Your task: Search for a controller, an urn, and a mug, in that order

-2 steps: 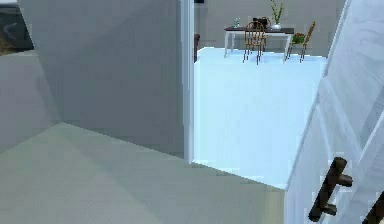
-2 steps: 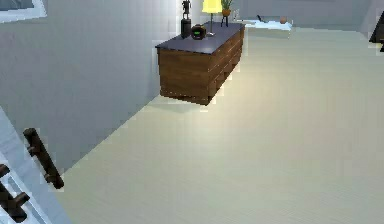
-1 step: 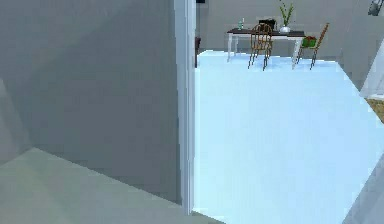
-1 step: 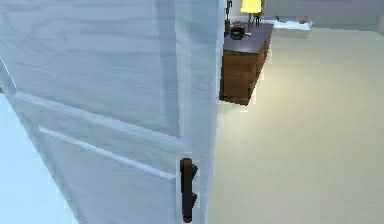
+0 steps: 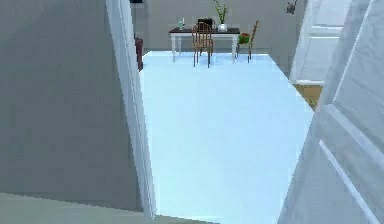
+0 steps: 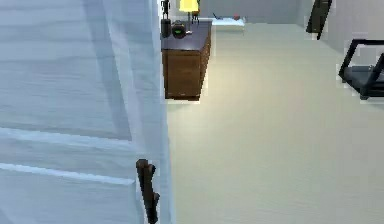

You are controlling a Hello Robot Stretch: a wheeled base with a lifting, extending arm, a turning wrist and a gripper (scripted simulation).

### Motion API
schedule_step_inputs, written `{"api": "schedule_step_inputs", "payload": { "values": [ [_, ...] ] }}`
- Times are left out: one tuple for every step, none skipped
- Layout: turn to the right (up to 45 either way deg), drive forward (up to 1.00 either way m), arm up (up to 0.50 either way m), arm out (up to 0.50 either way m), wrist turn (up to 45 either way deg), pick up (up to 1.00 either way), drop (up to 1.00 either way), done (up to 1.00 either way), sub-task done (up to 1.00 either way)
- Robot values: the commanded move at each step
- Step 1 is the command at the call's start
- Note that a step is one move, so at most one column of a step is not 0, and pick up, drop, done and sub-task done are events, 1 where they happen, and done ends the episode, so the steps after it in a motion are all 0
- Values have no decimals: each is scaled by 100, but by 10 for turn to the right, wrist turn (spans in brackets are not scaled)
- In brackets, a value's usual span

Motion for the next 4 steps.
{"api": "schedule_step_inputs", "payload": {
  "values": [
    [0, 100, 0, 0, 0, 0, 0, 0, 0],
    [60, 0, 0, 0, 0, 0, 0, 0, 0],
    [0, 20, 0, 0, 0, 0, 0, 0, 0],
    [-90, 0, 0, 0, 0, 0, 0, 0, 0]
  ]
}}
